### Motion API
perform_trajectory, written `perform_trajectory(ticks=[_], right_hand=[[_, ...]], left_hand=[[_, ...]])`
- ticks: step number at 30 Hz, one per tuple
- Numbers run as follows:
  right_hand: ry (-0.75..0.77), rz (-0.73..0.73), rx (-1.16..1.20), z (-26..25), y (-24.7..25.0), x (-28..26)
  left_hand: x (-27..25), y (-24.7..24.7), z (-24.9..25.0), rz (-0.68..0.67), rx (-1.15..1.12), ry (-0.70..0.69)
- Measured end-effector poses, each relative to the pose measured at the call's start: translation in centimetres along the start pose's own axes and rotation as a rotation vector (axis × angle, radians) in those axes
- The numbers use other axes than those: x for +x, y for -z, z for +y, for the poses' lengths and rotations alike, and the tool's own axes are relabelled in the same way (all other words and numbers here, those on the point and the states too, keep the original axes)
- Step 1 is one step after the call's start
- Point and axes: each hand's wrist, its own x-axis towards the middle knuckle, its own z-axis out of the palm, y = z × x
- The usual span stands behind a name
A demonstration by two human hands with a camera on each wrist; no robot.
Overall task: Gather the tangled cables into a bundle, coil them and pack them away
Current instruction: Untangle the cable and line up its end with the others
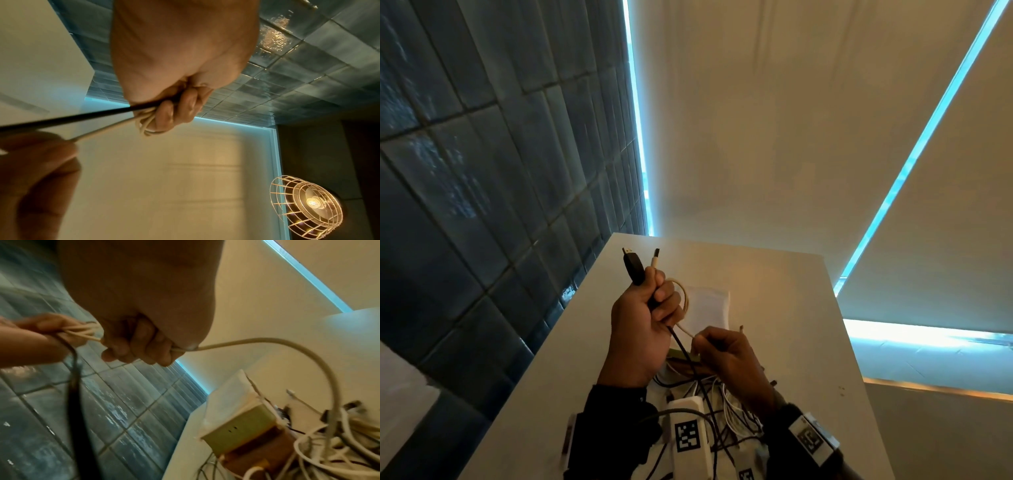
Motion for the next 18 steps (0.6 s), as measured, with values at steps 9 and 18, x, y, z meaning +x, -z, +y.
perform_trajectory(ticks=[9, 18], right_hand=[[-0.024, 0.054, -0.062, 4.3, 1.8, 0.3], [-0.175, 0.311, -0.260, 6.7, 3.2, 0.7]], left_hand=[[-0.7, -0.1, 0.1, 0.024, 0.073, -0.025], [-0.7, 0.4, 0.6, 0.021, 0.138, -0.029]])
